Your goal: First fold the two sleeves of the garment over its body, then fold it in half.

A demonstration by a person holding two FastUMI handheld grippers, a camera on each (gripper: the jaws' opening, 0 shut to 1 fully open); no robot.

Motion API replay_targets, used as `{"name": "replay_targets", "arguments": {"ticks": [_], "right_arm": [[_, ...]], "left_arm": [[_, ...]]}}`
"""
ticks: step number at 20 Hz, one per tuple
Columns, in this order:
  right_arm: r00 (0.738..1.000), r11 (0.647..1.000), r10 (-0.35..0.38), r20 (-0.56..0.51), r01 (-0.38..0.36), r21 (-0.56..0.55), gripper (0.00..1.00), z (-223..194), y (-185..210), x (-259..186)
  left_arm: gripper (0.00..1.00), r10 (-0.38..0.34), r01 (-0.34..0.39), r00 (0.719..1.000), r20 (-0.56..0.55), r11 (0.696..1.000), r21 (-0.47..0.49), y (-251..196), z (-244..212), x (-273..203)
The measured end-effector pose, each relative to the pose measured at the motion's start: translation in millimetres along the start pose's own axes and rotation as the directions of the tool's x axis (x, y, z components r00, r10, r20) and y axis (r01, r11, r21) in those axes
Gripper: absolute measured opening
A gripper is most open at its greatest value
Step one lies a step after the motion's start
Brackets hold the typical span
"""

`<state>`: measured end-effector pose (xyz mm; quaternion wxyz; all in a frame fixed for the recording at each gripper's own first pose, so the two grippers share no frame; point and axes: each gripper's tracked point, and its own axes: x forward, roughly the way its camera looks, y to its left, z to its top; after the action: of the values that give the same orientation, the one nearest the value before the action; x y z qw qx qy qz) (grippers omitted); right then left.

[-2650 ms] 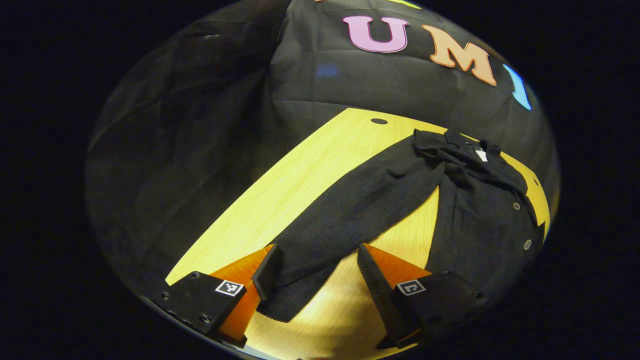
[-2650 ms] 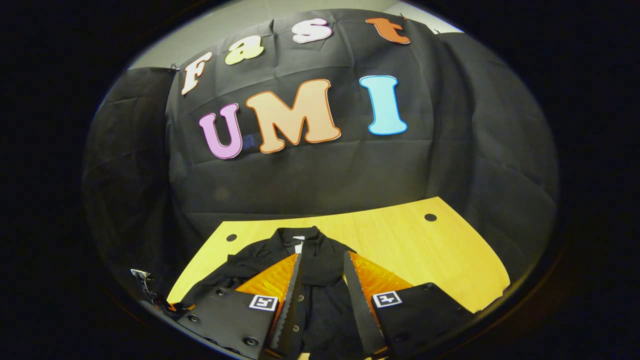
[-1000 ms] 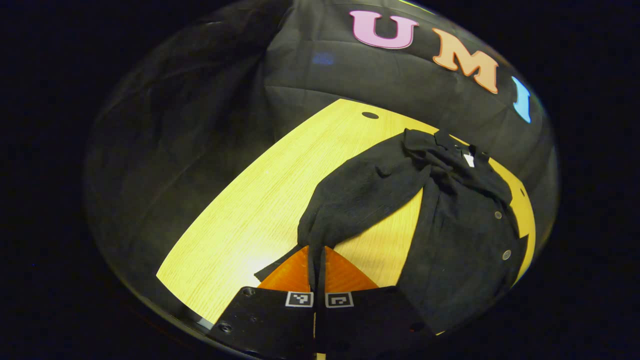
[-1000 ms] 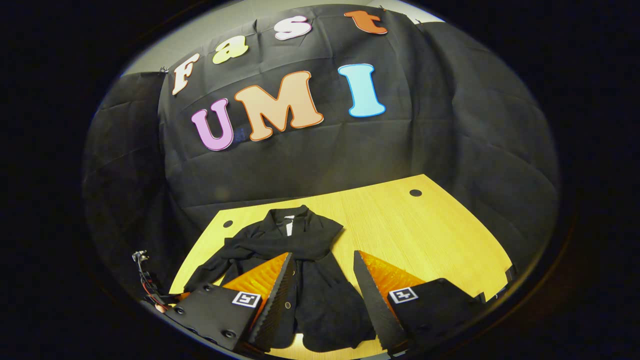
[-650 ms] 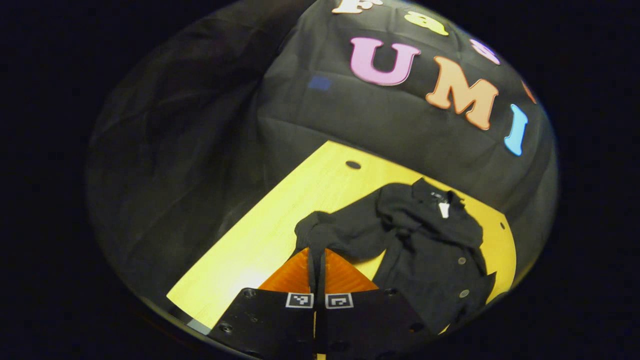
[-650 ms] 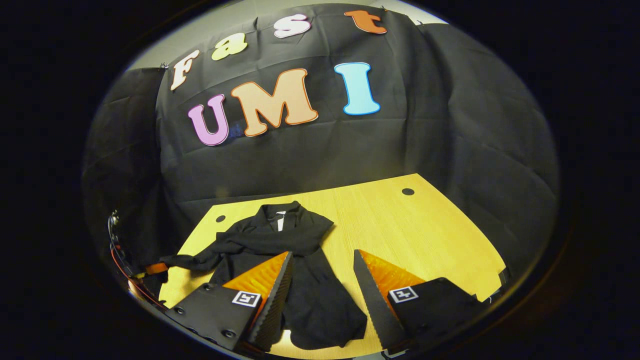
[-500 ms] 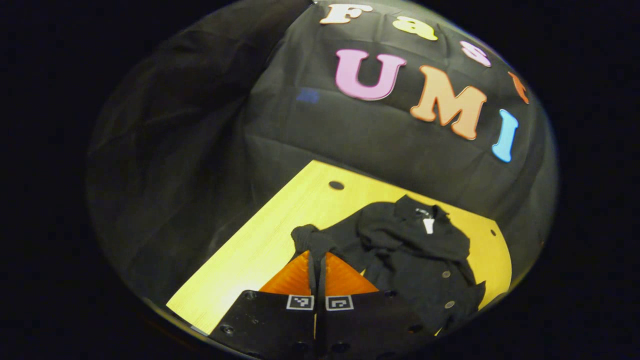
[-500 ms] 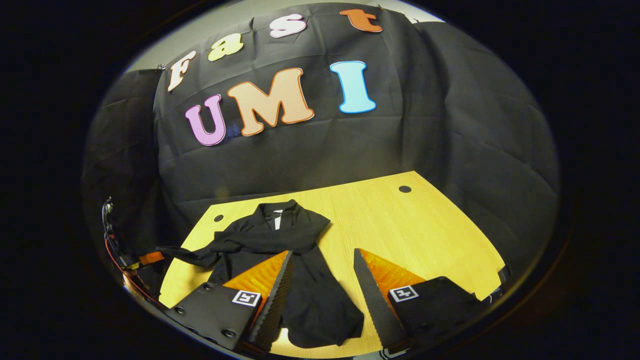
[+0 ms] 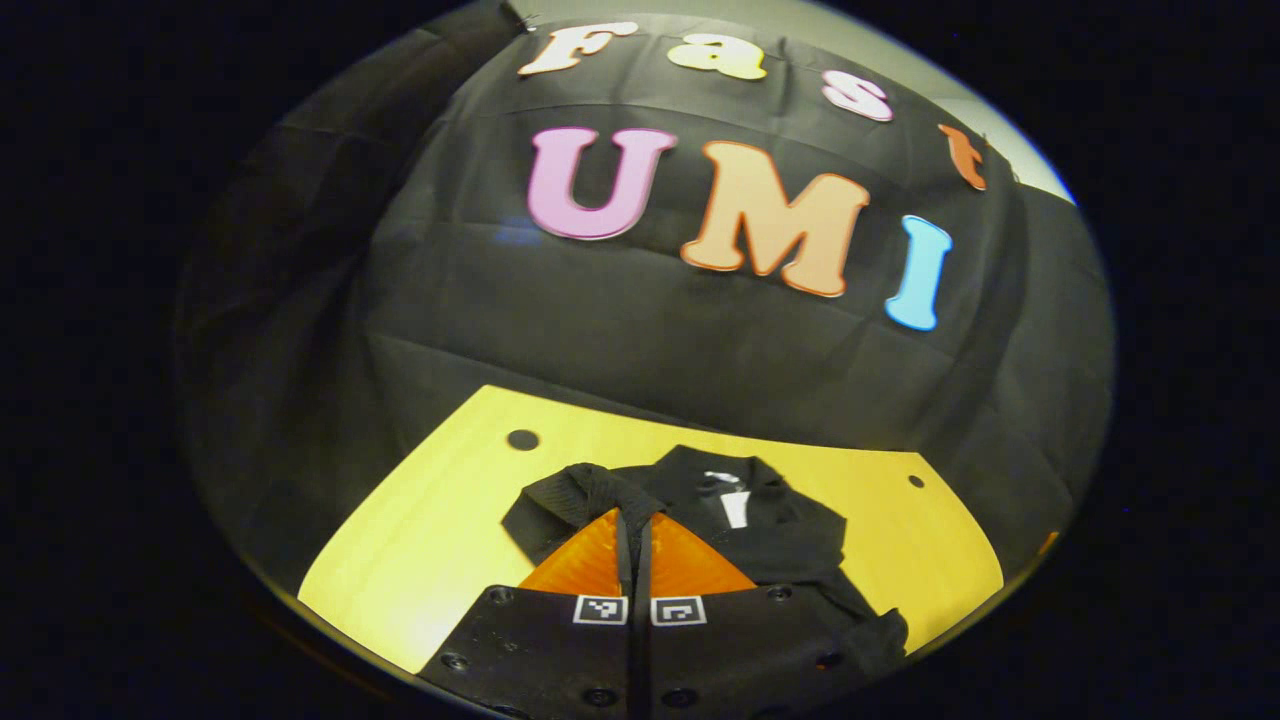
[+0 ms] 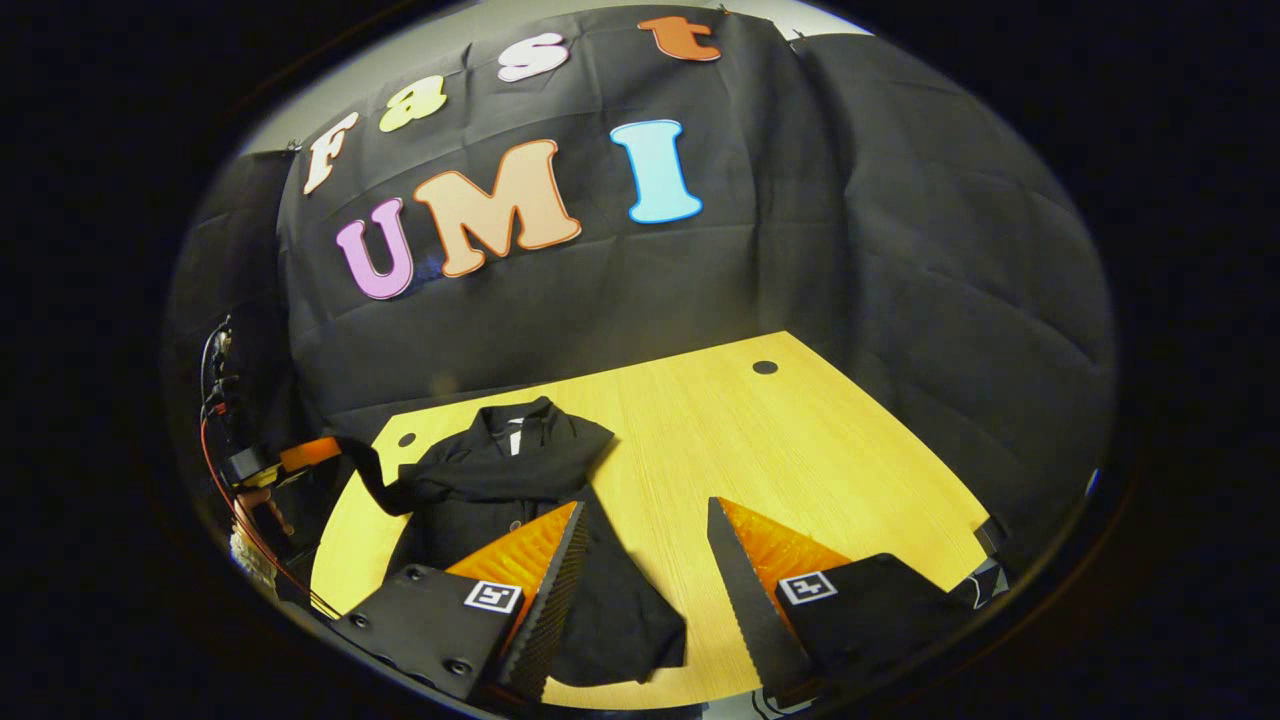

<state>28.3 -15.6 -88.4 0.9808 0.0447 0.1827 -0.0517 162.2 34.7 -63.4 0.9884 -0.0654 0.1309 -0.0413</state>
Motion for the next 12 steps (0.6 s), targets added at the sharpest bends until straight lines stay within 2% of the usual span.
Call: {"name": "replay_targets", "arguments": {"ticks": [6, 12], "right_arm": [[0.999, 0.999, -0.038, 0.021, 0.038, 0.017, 0.78, 9, -19, -4], [0.998, 0.997, -0.063, 0.003, 0.063, 0.043, 0.78, 5, -29, 0]], "left_arm": [[0.00, -0.158, 0.158, 0.987, -0.042, 0.987, 0.000, -97, -14, 50], [0.00, -0.213, 0.215, 0.972, -0.098, 0.977, 0.014, -157, -41, 97]]}}
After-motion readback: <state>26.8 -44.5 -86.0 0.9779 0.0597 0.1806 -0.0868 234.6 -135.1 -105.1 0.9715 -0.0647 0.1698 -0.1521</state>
